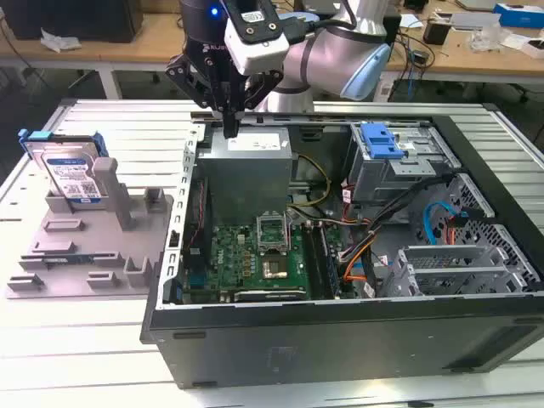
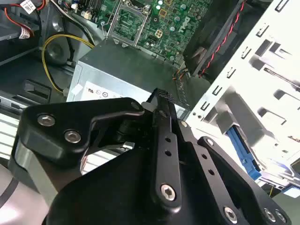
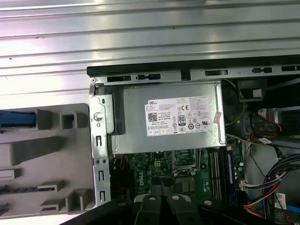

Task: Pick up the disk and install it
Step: 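Reach for the disk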

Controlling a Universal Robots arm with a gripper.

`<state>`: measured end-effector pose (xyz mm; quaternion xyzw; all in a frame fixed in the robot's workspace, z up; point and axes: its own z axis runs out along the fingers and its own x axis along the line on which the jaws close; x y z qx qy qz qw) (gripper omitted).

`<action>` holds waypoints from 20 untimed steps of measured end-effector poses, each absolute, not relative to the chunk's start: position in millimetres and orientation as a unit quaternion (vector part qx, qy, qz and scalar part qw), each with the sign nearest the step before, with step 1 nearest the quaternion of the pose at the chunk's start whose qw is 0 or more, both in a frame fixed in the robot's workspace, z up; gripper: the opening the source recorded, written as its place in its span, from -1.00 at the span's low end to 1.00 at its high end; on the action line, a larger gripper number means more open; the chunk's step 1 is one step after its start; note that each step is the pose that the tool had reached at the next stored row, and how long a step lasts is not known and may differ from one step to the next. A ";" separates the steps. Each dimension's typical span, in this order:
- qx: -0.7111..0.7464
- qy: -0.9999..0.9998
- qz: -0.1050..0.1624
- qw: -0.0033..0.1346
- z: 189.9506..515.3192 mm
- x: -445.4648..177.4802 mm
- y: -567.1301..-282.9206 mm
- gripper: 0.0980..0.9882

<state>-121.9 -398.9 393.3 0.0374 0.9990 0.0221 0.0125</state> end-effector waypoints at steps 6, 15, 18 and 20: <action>0.037 0.999 0.022 0.012 393.3 -121.9 -398.9 -0.98; 0.037 0.999 0.022 0.012 393.0 -147.9 -396.0 -0.98; 0.037 0.999 0.022 0.012 392.6 -164.2 -393.0 -0.98; 0.037 0.999 0.022 0.013 392.3 -172.5 -390.3 -0.98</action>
